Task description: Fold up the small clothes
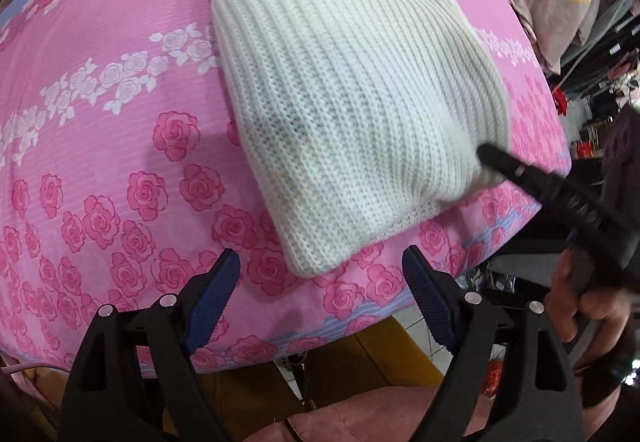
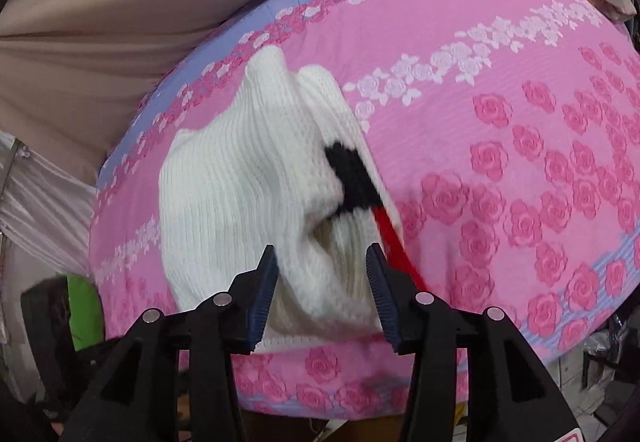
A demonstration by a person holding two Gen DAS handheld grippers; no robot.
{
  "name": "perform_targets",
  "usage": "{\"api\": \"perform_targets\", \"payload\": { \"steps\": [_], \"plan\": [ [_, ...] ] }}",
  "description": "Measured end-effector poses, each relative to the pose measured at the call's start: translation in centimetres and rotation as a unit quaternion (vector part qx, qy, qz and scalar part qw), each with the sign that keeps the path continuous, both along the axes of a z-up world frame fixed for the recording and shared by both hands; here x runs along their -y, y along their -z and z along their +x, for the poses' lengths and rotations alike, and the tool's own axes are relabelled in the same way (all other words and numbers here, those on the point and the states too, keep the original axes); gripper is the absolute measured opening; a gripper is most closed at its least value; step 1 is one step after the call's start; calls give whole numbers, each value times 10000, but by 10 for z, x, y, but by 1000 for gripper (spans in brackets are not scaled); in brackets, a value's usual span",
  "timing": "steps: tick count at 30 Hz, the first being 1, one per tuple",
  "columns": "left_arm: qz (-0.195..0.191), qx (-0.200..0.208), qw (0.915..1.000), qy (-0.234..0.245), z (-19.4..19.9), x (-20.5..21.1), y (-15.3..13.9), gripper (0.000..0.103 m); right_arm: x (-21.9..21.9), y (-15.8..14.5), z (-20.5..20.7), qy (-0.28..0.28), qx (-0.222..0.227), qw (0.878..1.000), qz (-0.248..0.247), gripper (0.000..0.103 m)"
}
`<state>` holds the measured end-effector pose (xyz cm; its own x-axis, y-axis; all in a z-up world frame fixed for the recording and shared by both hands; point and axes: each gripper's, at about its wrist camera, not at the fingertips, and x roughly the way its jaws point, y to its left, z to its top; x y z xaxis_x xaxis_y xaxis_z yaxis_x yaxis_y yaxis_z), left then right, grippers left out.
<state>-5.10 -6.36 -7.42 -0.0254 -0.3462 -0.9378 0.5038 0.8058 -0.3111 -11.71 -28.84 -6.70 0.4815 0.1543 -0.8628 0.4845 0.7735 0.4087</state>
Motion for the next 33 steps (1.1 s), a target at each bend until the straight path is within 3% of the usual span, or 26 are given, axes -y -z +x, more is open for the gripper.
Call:
{"api": "perform_targets", "payload": {
  "steps": [1,3,4,6,9,12,14,15,19,23,24,27,28,29,31,33],
  "plan": [
    [8,3,10000,-29,3,1,1,81,-4,9,-8,-10,-52,10000,9,45],
    [131,54,9999,-36,1,7,1,81,-7,29,-11,6,-90,10000,13,12],
    [234,82,9997,1,3,9,2,81,-5,28,-13,119,-47,9998,131,11],
    [698,114,9975,28,2,16,15,81,-1,8,-18,323,492,9976,353,10],
    [1052,-213,9940,-223,8,11,38,79,5,-27,-31,401,828,9957,125,10],
    [939,-240,9948,-313,9,7,37,79,10,2,-41,393,180,9989,-175,10],
    [767,78,9968,-221,7,6,21,78,8,49,-42,274,-453,9983,-231,10],
    [609,304,9975,-180,7,5,9,78,6,56,-44,288,-448,9984,-178,10],
    [157,1108,9936,-176,5,4,-29,83,8,15,-39,391,-156,9988,-260,28],
    [-128,1315,9907,-318,14,13,-43,84,15,-30,-4,143,267,9951,-937,60],
    [-150,1279,9910,-368,17,17,-43,84,15,-31,8,85,331,9947,-975,65],
    [-69,1244,9911,-467,27,25,-42,84,17,-8,51,-157,126,9959,-881,65],
    [-32,1263,9908,-494,31,27,-42,84,15,2,60,-228,37,9961,-857,55],
    [-12,1296,9903,-493,35,25,-43,84,12,16,71,-355,-47,9961,-808,21],
    [28,1408,9888,-491,37,25,-45,84,6,7,69,-356,39,9963,-776,17],
    [62,1466,9879,-497,38,27,-43,84,9,-21,51,-197,591,9960,-641,16]
  ]
}}
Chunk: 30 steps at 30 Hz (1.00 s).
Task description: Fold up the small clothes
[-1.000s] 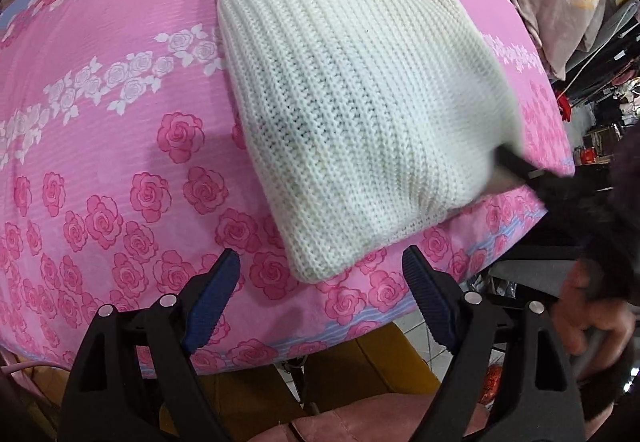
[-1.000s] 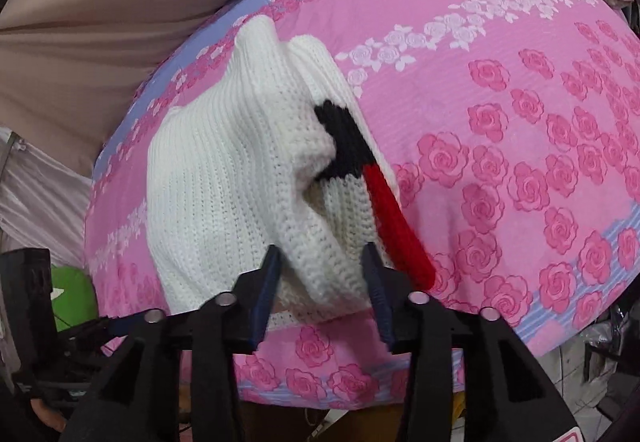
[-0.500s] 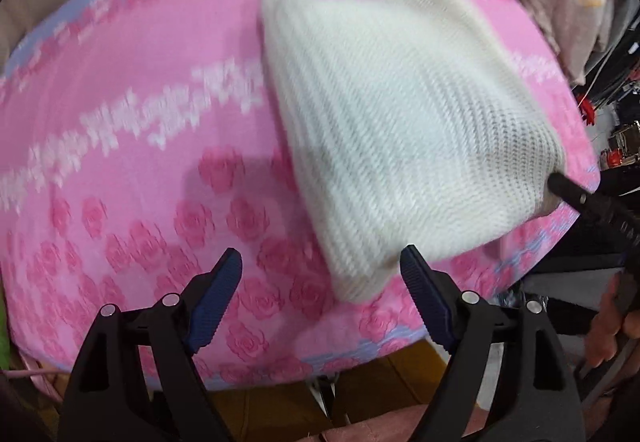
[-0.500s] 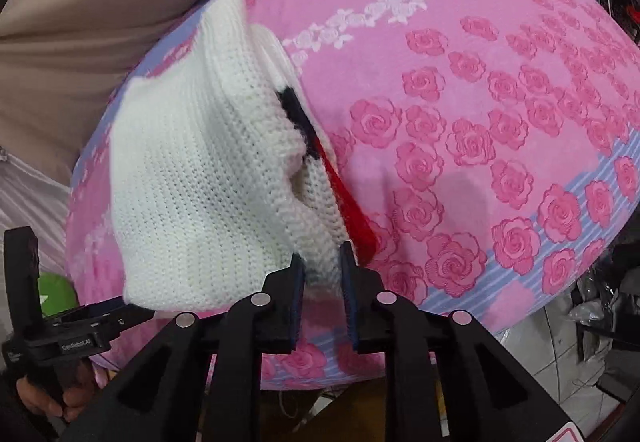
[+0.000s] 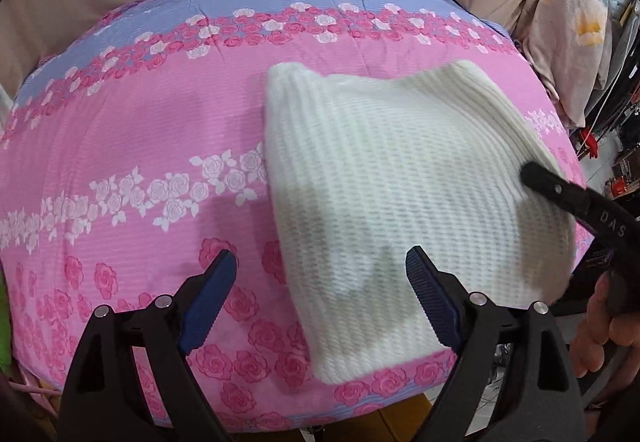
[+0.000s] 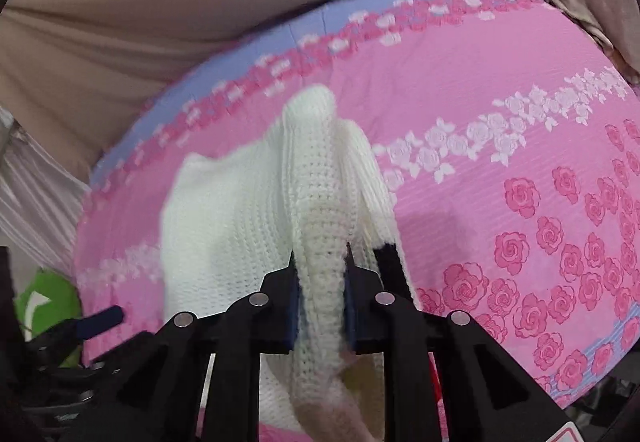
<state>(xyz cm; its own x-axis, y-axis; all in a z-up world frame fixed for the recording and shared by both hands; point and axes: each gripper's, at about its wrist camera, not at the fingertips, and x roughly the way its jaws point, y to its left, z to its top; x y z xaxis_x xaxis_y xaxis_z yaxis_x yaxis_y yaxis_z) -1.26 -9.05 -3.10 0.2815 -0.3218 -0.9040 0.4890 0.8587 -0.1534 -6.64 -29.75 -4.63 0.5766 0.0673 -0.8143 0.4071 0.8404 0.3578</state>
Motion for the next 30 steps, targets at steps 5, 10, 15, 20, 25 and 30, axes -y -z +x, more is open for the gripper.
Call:
{"api": "perform_targets", "payload": {
  "steps": [5,10,15,20,25,30],
  "plan": [
    [169,-108,9998,-49,0,9,15,84,29,32,-14,358,-599,9975,-71,20],
    [213,-188,9995,-107,3,13,21,84,37,34,-18,513,-365,9977,259,33],
    [273,-247,9993,-64,2,18,24,86,37,13,-39,583,-134,9982,84,54],
    [367,-247,9990,-27,1,21,28,86,37,28,-23,454,-168,9981,369,41],
    [396,-162,9990,-130,2,19,29,87,10,-8,8,-203,419,9988,173,16],
    [358,-265,9988,-195,2,16,33,87,13,25,30,-342,-436,9980,-312,17]
  ]
}}
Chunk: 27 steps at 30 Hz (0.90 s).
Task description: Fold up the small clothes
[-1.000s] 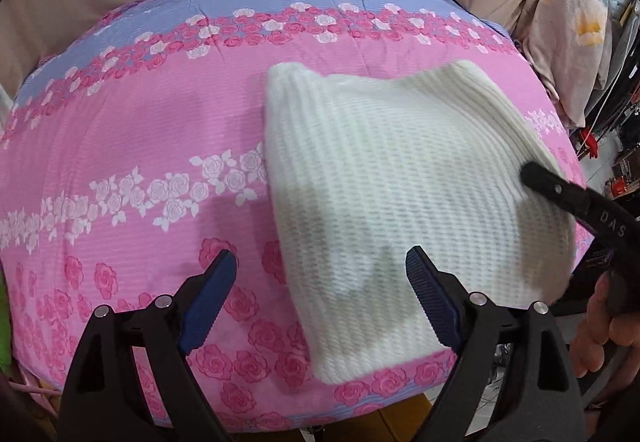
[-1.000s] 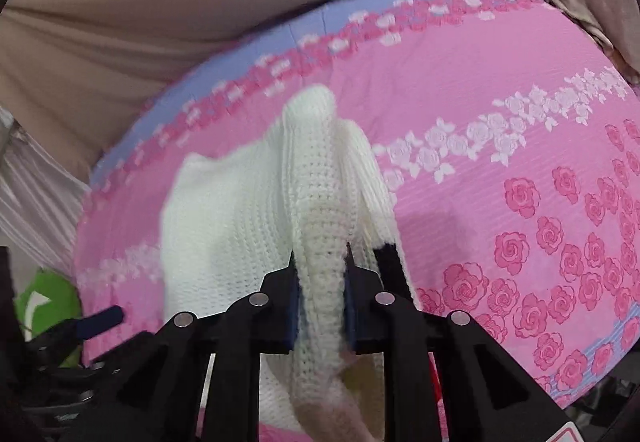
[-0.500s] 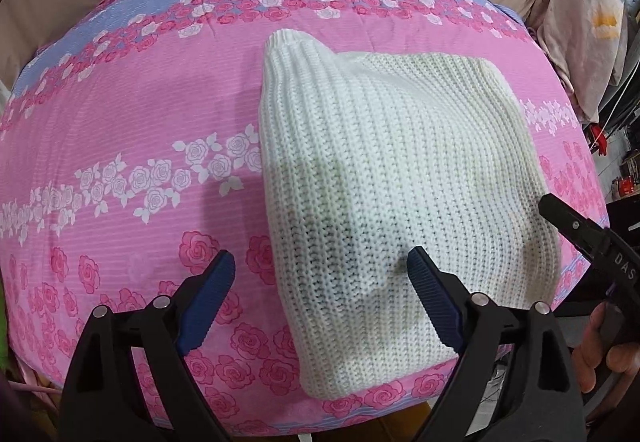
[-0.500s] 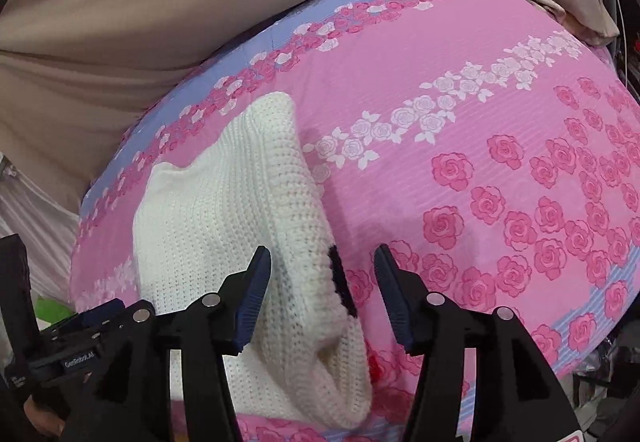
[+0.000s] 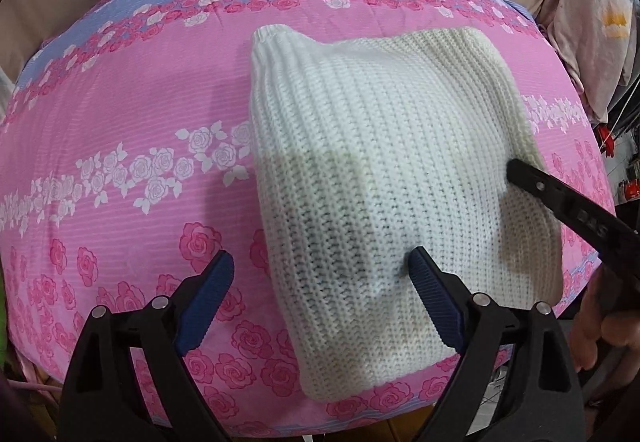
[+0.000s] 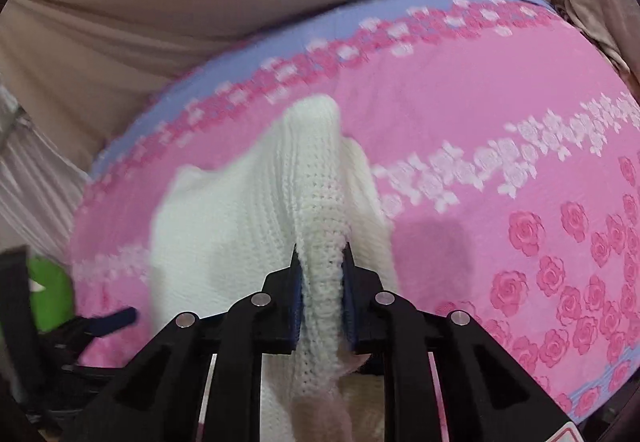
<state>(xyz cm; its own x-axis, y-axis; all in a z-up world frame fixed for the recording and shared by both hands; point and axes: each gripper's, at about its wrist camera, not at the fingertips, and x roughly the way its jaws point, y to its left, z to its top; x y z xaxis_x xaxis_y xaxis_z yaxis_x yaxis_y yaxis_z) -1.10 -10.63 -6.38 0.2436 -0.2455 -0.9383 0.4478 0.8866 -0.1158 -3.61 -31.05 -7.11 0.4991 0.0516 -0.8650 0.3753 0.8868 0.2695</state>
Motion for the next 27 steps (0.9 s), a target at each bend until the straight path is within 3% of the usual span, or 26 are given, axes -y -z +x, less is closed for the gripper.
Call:
{"api": "perform_targets", "payload": {
  "steps": [1,4,7,9,11,16,17,19,20,21,24,27],
  "plan": [
    [-30,16,10000,-10,0,0,-1,87,1,8,-3,43,-136,9999,-52,19],
    [-373,-94,9992,-137,5,-4,-3,87,3,-2,-24,201,91,9997,92,31],
    [-964,-463,9936,-371,14,-14,-2,90,4,-6,-46,470,146,9988,-67,62],
    [-1306,-629,9872,-665,24,-22,9,91,7,1,-52,530,78,9985,-75,66],
    [-1361,-909,9829,-849,31,-23,26,91,11,15,-56,589,-48,9982,130,71],
    [-1694,-1375,9717,-905,38,-17,54,96,15,43,-51,679,-112,9939,865,80],
    [-1783,-1462,9686,-930,38,-16,56,93,16,49,-49,691,-128,9918,1069,80],
    [-1920,-1596,9653,-765,41,-12,52,70,21,60,-45,770,-84,9850,1543,80],
    [-1912,-1604,9659,-685,43,-12,45,55,22,61,-44,864,-7,9827,1640,61],
    [-2012,-1656,9634,-623,45,-15,37,50,22,62,-41,815,48,9793,1850,51],
    [-2234,-1734,9573,-598,51,-32,11,45,21,53,-39,841,143,9703,2265,39],
    [-2123,-1687,9613,-490,46,-52,0,47,9,19,-48,638,583,9657,2450,38]
  ]
}}
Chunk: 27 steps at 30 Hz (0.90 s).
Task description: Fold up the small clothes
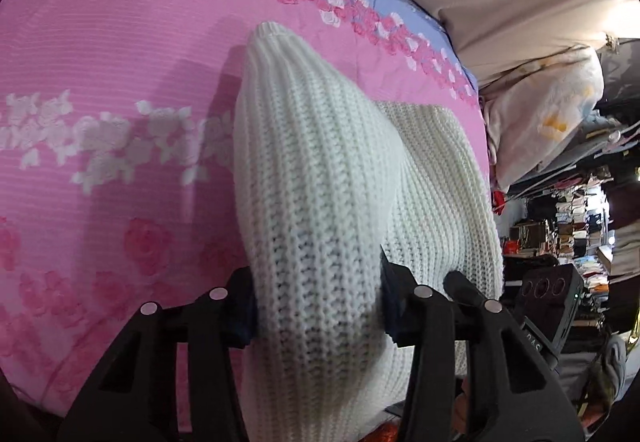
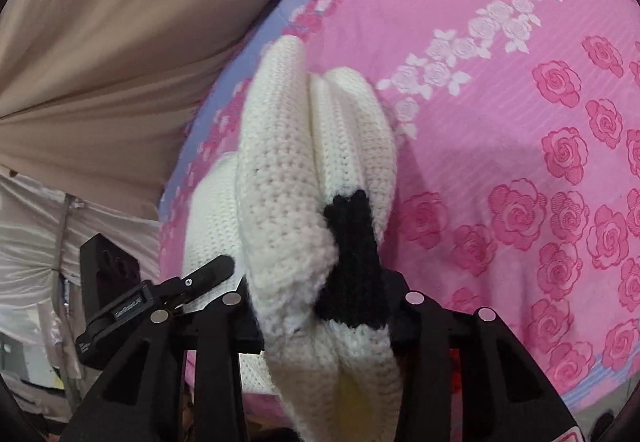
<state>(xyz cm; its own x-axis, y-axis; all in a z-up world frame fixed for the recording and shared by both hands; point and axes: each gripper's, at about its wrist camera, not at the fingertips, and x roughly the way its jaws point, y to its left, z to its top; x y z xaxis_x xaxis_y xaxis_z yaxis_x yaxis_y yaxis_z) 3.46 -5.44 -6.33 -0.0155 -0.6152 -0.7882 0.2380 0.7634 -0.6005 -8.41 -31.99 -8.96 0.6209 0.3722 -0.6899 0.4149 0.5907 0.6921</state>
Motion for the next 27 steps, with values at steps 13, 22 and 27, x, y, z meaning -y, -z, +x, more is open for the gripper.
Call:
{"api": "perform_targets", "payload": {
  "steps": [13,22,27],
  "plan": [
    [940,212,9953,27,-22,6,34,64,-37,-18,-6,-57,-367,9824,-1829,60],
    [1035,393,9938,50,-22,7,34,67,-33,-21,35,-430,-121,9796,-1961,14],
    [1058,443,9934,-56,-22,5,30,74,-25,0,24,-355,-540,9798,-1890,42]
  ]
}}
